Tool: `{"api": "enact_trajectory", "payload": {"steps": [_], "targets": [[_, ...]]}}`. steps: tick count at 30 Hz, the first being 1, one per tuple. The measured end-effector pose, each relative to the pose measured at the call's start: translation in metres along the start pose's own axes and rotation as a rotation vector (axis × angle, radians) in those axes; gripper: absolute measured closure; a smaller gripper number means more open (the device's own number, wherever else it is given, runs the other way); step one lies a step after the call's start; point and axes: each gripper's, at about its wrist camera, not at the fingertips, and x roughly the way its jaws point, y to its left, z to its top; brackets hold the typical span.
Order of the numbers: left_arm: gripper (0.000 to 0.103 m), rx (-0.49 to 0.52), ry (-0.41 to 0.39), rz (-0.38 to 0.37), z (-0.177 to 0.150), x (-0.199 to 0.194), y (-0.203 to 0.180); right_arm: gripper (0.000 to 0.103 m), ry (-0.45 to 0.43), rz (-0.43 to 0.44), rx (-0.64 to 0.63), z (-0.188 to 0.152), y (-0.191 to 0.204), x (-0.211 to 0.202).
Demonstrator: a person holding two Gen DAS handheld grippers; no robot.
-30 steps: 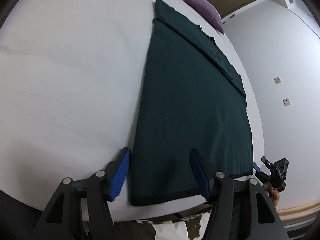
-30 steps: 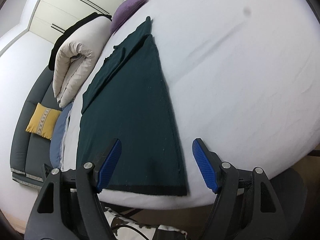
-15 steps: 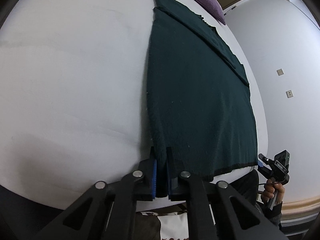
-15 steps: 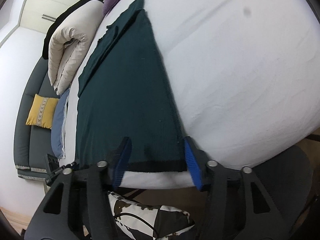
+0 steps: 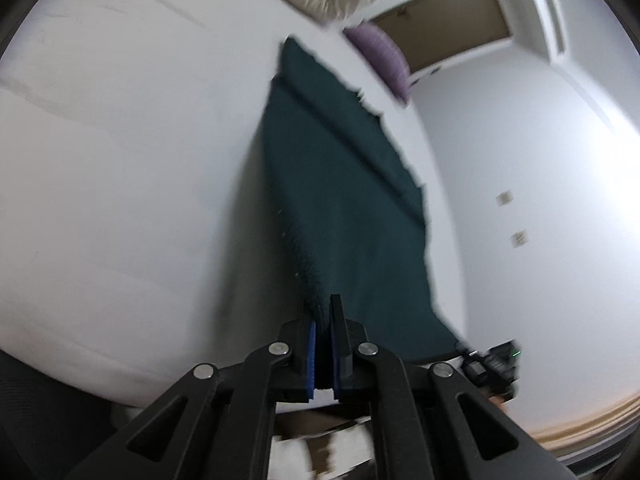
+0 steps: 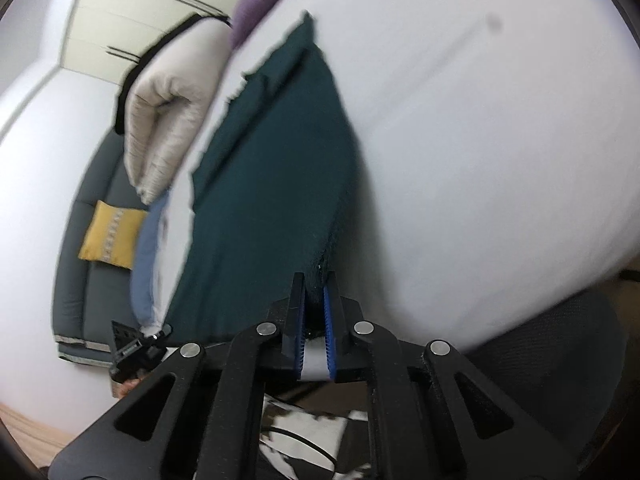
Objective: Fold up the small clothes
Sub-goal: 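Grasp the hem with both tools and lift it toward the collar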
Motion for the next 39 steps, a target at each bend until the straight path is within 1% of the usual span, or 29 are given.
{"api": "enact_trajectory", "payload": {"steps": [2,5,9,13,17,22,24,27,29,31,35,39], "targets": [[0.097,-0.019,-0.033,-0.045,0.007,-0.005,-0.006,0.096,-0.023,0.031,-0.002,0.010,0.008,-0.005],[0.097,-0.055,-0.069,-0.100,0.019,-0.008,-0.009,0.096,-0.024,0.017,-0.012,0.022,0.016,-0.002],[0.097,-0.088,-0.113,-0.156,0.039,-0.002,-0.019,0.096,-0.055,0.055,-0.021,0.042,0.031,-0.002],[0.097,-0.096,-0.151,-0.182,0.074,0.007,-0.026,0.096,-0.088,0.064,-0.044,0.075,0.052,0.005],[0.097,-0.134,-0.184,-0.206,0.119,0.025,-0.028,0.096,-0.128,0.079,-0.056,0.124,0.074,0.017],[0.097,-0.154,-0.190,-0.189,0.179,0.064,-0.031,0.096,-0.183,0.086,-0.048,0.195,0.097,0.046],[0.097,-0.157,-0.194,-0.167,0.205,0.082,-0.031,0.096,-0.196,0.088,-0.035,0.227,0.105,0.064],[0.097,-0.171,-0.202,-0.153,0.235,0.102,-0.027,0.096,-0.215,0.061,-0.018,0.270,0.112,0.094],[0.097,-0.167,-0.206,-0.127,0.258,0.119,-0.027,0.096,-0.227,0.034,-0.012,0.295,0.114,0.114],[0.097,-0.158,-0.206,-0.089,0.276,0.136,-0.026,0.096,-0.235,0.009,0.007,0.320,0.113,0.135],[0.097,-0.184,-0.200,-0.040,0.304,0.167,-0.012,0.096,-0.241,-0.058,0.018,0.364,0.110,0.184],[0.097,-0.194,-0.197,-0.004,0.321,0.190,0.001,0.096,-0.238,-0.091,0.030,0.392,0.105,0.220]]}}
